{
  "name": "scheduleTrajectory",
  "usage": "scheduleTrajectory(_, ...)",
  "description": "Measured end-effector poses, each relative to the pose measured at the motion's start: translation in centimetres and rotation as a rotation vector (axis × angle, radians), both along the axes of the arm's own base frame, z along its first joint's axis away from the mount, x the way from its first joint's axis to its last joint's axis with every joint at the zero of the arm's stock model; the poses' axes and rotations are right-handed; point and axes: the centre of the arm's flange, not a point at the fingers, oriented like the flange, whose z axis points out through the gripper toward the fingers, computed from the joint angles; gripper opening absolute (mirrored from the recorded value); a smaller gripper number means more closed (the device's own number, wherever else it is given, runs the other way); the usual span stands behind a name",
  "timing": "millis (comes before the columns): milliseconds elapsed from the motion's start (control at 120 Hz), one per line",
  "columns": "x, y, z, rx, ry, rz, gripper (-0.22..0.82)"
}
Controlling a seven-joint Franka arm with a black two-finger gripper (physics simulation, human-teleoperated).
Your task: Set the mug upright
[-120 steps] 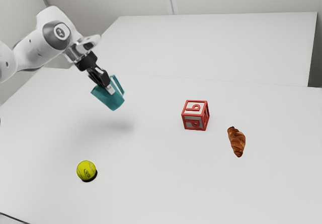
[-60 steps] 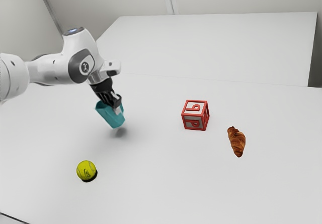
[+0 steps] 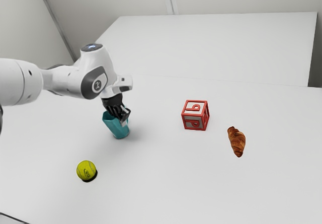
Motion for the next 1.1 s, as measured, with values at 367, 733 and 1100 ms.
scheduleTrajectory(367,-0.5,-1.3,6.3,0.011,-0.099,0.029,0.47)
scheduleTrajectory(733,1.6,-3.4,24.7,-0.052,-0.182,0.056,0.58)
scheduleTrajectory(1100,-0.5,-1.2,28.9,-0.047,-0.115,0.104,0.60)
